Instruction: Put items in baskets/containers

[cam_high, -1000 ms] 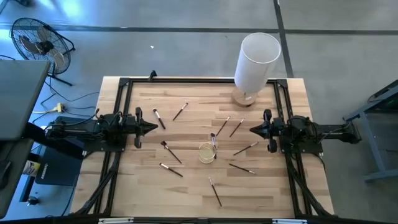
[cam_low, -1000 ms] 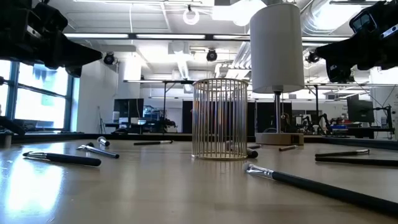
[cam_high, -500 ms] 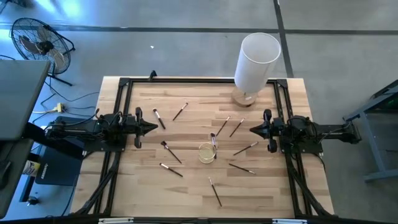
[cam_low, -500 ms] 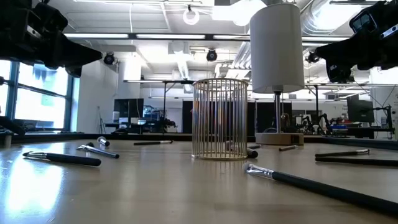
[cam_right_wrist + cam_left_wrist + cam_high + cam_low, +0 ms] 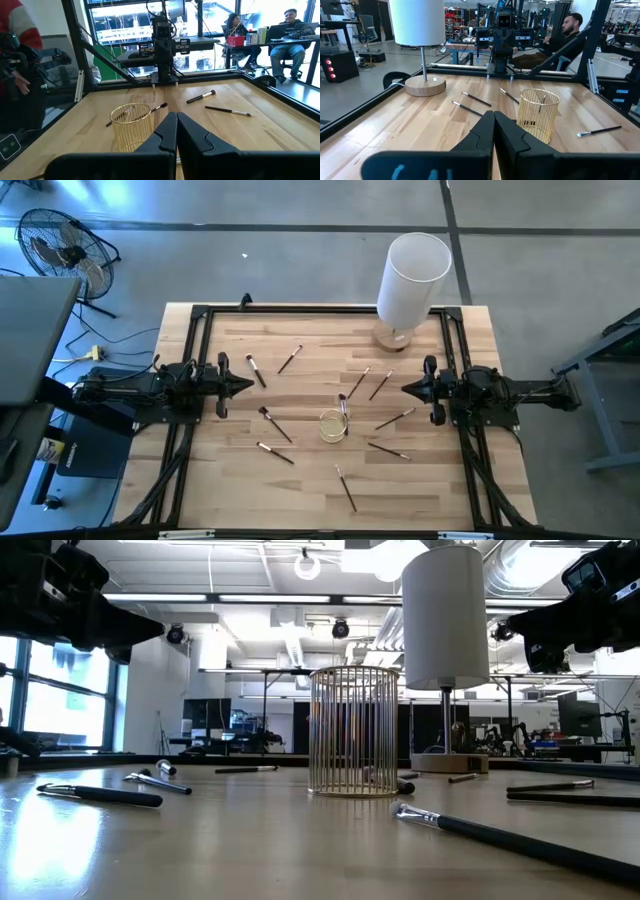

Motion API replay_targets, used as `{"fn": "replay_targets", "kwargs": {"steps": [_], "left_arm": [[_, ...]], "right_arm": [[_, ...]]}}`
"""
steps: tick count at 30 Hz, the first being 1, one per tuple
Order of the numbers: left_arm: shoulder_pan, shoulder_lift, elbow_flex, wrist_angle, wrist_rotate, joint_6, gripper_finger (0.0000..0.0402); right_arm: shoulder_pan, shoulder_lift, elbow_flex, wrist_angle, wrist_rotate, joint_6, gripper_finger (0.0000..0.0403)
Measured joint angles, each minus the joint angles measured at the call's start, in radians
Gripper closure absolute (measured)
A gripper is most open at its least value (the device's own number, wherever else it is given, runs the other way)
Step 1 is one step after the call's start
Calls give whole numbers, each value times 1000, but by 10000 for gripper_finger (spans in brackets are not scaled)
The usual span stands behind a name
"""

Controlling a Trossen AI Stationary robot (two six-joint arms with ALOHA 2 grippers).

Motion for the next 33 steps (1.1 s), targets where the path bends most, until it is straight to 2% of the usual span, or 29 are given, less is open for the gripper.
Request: {"fn": "replay_targets", "kwargs": {"steps": [13, 21, 25, 33], "left_arm": [[0, 0, 0, 7, 2, 0, 400], [0, 0, -1, 18, 58, -3, 400], [0, 0, -1, 19, 50, -92, 401], [0, 52, -1, 57, -128, -172, 401]], "right_arm": [[0, 0, 0, 0, 0, 0, 402], [0, 0, 0, 0, 0, 0, 402], [0, 0, 0, 0, 0, 0, 402], [0, 0, 0, 0, 0, 0, 402]]}}
